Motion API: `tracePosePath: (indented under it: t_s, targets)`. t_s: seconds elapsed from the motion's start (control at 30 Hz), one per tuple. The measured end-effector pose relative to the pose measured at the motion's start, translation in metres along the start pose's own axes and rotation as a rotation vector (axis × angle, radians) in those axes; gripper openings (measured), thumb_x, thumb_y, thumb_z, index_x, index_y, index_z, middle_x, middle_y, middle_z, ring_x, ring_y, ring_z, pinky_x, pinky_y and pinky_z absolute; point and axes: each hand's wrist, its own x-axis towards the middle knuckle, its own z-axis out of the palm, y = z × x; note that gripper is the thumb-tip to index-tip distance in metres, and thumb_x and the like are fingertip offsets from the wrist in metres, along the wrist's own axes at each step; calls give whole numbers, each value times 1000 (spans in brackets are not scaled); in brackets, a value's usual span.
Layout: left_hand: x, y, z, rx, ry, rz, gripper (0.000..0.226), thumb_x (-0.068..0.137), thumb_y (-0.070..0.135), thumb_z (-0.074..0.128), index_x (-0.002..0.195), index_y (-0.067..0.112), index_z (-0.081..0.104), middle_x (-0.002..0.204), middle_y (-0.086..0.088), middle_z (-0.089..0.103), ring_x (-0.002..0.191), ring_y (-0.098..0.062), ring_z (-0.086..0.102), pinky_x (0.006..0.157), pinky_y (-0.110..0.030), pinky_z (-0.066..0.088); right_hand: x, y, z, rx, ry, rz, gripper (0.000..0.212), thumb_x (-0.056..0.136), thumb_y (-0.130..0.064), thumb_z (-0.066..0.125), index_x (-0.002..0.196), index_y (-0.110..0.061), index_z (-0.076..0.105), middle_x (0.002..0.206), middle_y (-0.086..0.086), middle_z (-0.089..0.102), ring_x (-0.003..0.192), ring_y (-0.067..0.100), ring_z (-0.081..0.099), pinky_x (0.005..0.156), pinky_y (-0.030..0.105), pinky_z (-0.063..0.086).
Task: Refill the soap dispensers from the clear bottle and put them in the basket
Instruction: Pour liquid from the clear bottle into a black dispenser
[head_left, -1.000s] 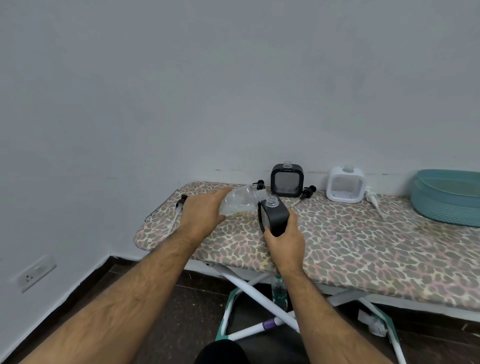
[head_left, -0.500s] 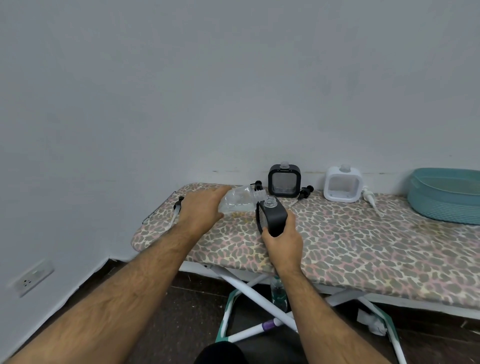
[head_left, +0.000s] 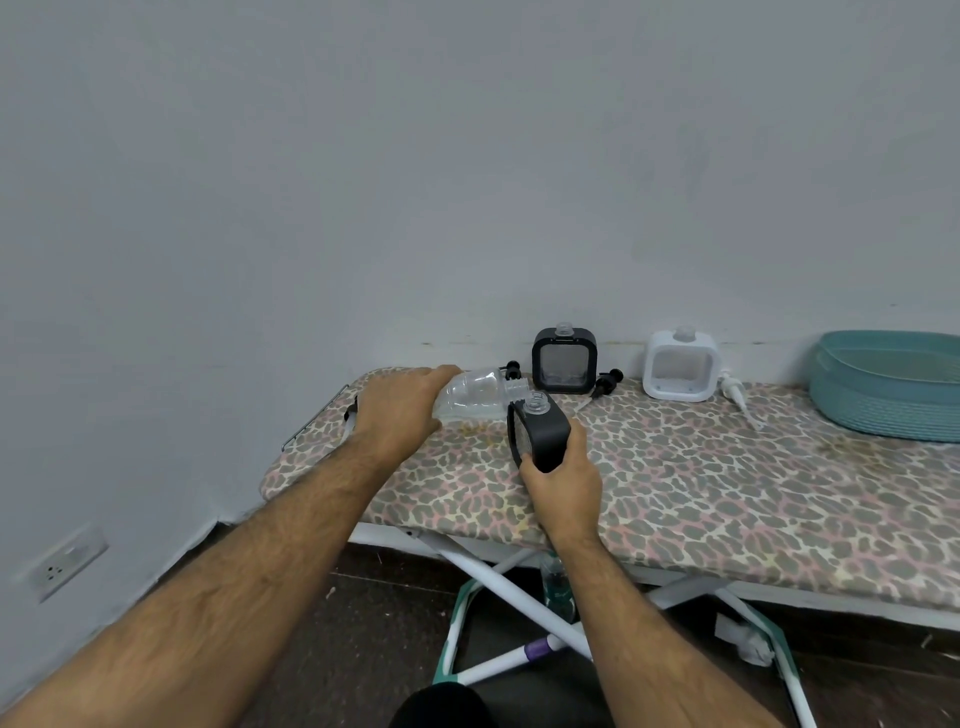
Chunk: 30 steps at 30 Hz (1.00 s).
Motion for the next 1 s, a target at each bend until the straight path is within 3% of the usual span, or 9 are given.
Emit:
tracePosePath:
  t_s: [0.2,0.73,1.0]
  targets:
    - [2,0,-1,26,-12,-3,67,80,38,78,139,39,45,113,11,68,101,-17,65,75,-31,45,-1,-1,0,9,0,9,62,83,-25,73,137,-33,43,94,-11,66,80,9,65,68,25,54]
    - [3,-1,0,37,-22,-3,70,81,36,78,141,38,43,120,10,67,105,-19,64,79,-33,46,0,0,0,10,-2,3,59,84,-26,72,135,-31,44,92,-12,66,80,10,64,71,29,55]
    - [4,-1,-1,30,-20,-3,66,81,35,77,139,37,45,119,9,67,104,-19,64,78,-33,45,0,-2,-1,3,-3,3,61,84,-25,73,137,-29,44,95,-10,66,81,10,63,67,21,47]
